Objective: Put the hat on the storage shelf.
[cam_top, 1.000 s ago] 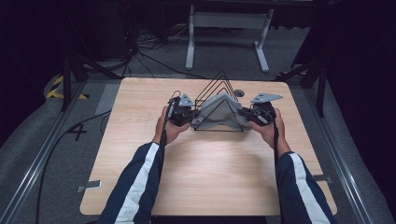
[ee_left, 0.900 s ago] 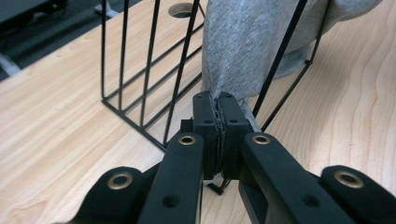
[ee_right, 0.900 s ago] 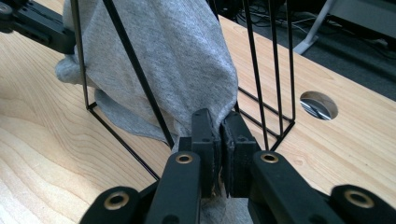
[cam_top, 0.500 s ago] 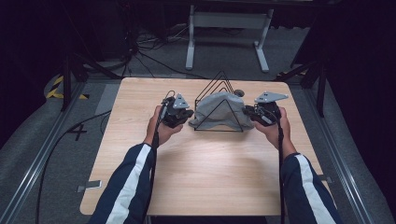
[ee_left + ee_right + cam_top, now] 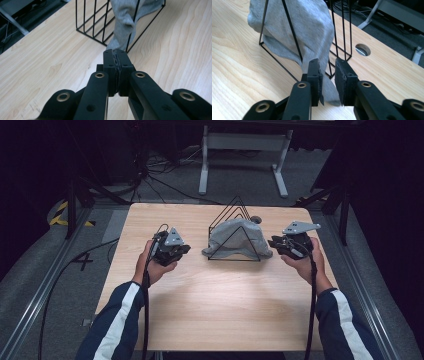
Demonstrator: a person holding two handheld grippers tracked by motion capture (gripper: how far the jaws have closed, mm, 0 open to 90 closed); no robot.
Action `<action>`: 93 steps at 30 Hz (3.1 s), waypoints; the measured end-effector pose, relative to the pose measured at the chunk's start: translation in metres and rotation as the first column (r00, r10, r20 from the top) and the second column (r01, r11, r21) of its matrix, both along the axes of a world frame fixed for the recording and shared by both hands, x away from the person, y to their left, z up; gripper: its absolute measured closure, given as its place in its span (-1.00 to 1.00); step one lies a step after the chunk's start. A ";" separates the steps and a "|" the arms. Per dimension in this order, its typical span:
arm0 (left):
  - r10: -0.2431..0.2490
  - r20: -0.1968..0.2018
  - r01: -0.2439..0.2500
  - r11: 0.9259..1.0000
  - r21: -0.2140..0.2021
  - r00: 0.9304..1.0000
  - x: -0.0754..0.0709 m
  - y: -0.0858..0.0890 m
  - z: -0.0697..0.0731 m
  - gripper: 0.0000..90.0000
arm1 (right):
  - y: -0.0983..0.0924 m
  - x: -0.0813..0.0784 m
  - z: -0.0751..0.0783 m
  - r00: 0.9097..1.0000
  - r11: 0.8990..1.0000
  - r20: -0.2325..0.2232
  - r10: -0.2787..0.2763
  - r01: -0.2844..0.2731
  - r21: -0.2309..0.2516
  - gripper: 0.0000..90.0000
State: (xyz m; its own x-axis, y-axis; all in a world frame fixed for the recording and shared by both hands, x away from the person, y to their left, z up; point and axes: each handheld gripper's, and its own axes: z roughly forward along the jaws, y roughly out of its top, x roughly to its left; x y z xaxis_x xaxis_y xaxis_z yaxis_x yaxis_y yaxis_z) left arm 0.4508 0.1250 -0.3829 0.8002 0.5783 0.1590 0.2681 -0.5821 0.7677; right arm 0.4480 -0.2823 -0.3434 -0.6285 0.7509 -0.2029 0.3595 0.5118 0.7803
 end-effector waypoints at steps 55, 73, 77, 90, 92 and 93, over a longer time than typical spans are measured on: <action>0.016 -0.084 0.002 0.978 0.207 0.996 -0.086 0.074 -0.064 -0.48 | -0.081 -0.094 -0.084 0.991 0.999 -0.129 -0.039 0.037 -0.018 -0.24; 0.056 -0.152 -0.049 0.998 0.048 0.987 -0.112 0.112 -0.093 -0.58 | -0.108 -0.122 -0.123 0.981 0.992 -0.176 -0.086 0.101 0.080 -0.42; 0.054 -0.172 -0.059 0.998 -0.023 0.984 -0.114 0.119 -0.100 -0.64 | -0.108 -0.123 -0.124 0.981 0.990 -0.171 -0.095 0.110 0.083 -0.45; 0.101 -0.194 -0.106 0.994 -0.017 0.976 -0.117 0.124 -0.100 -0.68 | -0.109 -0.123 -0.124 0.978 0.988 -0.173 -0.115 0.131 0.084 -0.49; 0.101 -0.194 -0.106 0.994 -0.017 0.976 -0.117 0.124 -0.100 -0.68 | -0.110 -0.123 -0.124 0.978 0.988 -0.174 -0.115 0.132 0.085 -0.48; 0.101 -0.194 -0.106 0.994 -0.017 0.976 -0.117 0.124 -0.100 -0.68 | -0.110 -0.123 -0.124 0.978 0.987 -0.175 -0.117 0.134 0.087 -0.49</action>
